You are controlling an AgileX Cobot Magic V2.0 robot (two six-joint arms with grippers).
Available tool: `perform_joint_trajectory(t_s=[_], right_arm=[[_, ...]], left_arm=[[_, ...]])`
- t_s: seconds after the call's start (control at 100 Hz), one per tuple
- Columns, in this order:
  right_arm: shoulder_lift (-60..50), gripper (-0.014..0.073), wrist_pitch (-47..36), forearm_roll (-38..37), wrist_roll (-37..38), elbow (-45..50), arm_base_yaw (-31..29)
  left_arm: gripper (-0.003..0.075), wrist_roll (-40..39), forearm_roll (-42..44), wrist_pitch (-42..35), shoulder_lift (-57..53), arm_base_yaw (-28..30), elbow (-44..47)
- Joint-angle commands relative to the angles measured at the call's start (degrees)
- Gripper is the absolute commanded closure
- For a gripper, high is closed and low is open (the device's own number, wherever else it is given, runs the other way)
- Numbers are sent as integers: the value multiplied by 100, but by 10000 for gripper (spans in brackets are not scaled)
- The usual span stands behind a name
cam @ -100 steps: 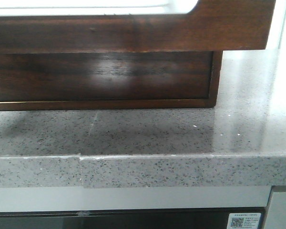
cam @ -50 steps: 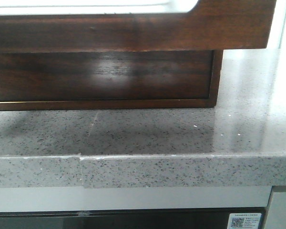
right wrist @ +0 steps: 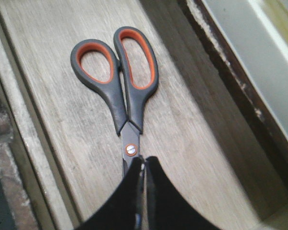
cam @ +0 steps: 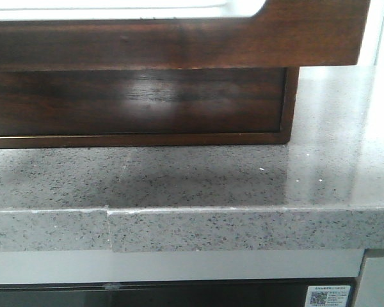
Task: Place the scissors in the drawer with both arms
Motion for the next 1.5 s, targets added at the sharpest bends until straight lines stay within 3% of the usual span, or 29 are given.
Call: perform_joint_trajectory(t_s=[0.0,1.49], right_arm=[[-308,657,-211,-21,17,-147,1],[-2765,654,-9,-132,861,63,1]], left_arm=[[556,-60,34,-318,53,-54,-204],[556,-60,34,-318,53,-54,-204]])
